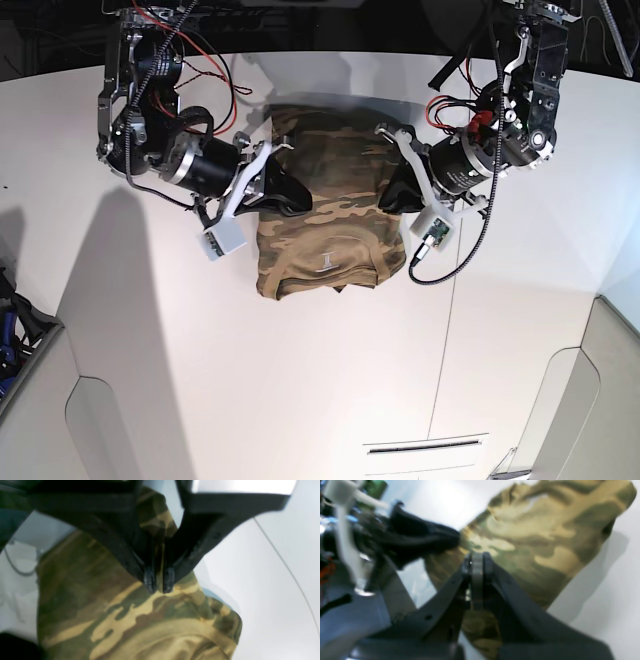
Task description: Fold the T-shirt properly
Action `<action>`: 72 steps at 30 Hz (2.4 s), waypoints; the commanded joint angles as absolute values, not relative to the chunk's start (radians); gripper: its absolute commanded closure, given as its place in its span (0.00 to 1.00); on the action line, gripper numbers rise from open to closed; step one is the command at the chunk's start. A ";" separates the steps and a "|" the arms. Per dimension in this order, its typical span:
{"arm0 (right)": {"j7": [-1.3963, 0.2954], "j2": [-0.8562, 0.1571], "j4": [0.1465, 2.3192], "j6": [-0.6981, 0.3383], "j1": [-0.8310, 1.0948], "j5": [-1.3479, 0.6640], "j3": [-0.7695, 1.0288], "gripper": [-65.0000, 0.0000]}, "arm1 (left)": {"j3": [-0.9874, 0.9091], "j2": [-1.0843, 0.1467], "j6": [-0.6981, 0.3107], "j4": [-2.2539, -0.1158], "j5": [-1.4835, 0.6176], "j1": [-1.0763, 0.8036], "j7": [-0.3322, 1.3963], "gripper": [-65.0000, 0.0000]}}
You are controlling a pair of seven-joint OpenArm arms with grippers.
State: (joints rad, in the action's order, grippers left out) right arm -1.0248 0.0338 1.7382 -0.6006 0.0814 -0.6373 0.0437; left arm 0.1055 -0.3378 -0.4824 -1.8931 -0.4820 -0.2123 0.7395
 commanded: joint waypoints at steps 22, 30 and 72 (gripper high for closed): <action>-1.005 -0.039 1.344 -0.603 -0.121 -0.726 0.029 1.00 | 0.101 -0.264 -0.520 -1.713 -0.460 -0.148 0.682 0.91; -1.080 -0.039 1.583 -0.598 -0.112 -0.767 0.034 1.00 | 0.013 -0.263 -0.520 -1.911 -0.505 -0.156 0.773 0.91; -1.232 -0.473 2.003 -0.598 0.748 -0.840 0.059 1.00 | -0.505 -0.231 -0.670 -2.021 -0.676 -1.068 0.946 0.91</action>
State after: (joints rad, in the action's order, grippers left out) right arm -1.2385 -0.4656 1.9907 -0.5949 0.7387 -0.8200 0.0566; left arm -0.4984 -0.2253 -0.6636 -2.0121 -0.6693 -1.0508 0.9504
